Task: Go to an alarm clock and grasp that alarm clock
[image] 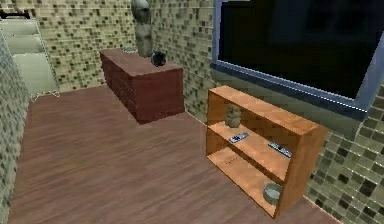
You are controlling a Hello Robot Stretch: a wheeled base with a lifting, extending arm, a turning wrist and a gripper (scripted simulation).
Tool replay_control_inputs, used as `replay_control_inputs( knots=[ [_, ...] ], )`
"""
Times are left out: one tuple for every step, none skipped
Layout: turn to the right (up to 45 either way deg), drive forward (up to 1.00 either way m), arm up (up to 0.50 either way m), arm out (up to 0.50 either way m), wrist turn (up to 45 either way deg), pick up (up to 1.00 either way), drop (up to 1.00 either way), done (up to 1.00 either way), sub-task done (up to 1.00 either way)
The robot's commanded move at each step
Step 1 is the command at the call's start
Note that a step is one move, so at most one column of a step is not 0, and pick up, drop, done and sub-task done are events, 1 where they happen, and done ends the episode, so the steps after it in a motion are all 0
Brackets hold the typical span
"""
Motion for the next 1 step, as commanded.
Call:
replay_control_inputs(
  knots=[
    [-12.0, 0.00, 0.00, 0.00, 0.0, 0.00, 0.00, 0.00, 0.00]
  ],
)
